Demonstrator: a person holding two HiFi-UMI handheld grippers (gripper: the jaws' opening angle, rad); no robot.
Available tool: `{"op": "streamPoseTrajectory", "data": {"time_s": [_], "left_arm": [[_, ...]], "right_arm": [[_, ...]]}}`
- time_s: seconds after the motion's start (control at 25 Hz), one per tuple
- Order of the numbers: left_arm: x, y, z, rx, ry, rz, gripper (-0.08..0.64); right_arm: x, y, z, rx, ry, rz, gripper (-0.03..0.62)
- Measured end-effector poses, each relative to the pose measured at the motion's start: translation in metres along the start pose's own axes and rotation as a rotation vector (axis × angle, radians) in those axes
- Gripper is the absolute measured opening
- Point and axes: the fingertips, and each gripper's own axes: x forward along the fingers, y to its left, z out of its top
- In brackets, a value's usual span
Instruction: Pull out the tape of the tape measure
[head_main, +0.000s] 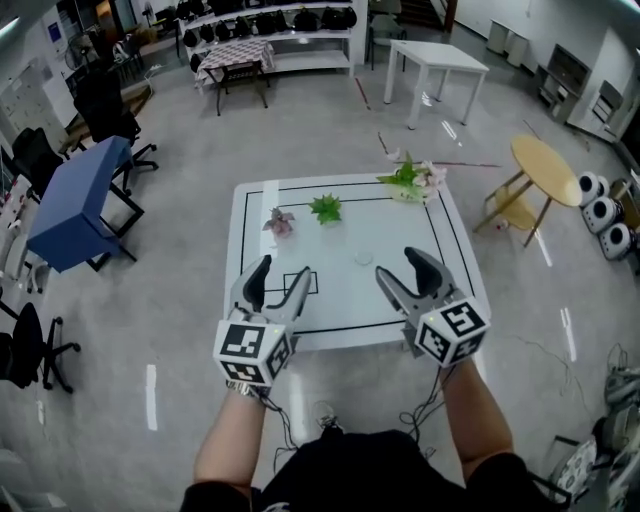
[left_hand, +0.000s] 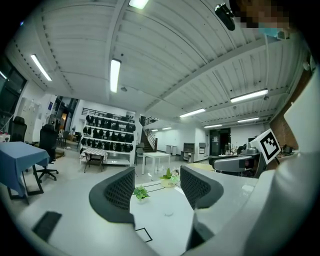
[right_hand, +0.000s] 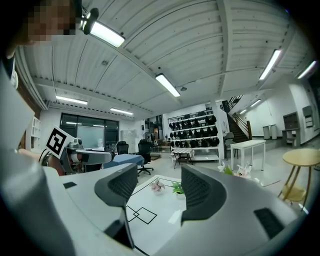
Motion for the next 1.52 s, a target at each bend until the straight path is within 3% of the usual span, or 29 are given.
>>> {"op": "streamPoseTrajectory", "data": {"time_s": [0.24, 0.52, 0.92, 1.52], "left_arm": [[0.011, 0.008, 0.004, -0.012, 0.006, -0.039, 0.268], [0.022, 0.011, -0.005, -0.027, 0.022, -0.055, 0.268], [0.057, 0.014, -0.018, -0.042, 0.042, -0.017, 0.268], [0.122, 0.015, -0.043, -0.057, 0.091, 0.068, 0.268]], "right_arm": [[0.008, 0.000, 0.014, -0.015, 0.012, -0.028, 0.264], [0.018, -0.008, 0.003, -0.018, 0.023, -0.020, 0.267], [0.052, -0.033, -0.008, -0.031, 0.078, 0.069, 0.273], [0.108, -0.096, -0.061, -0.015, 0.177, 0.218, 0.278]]}}
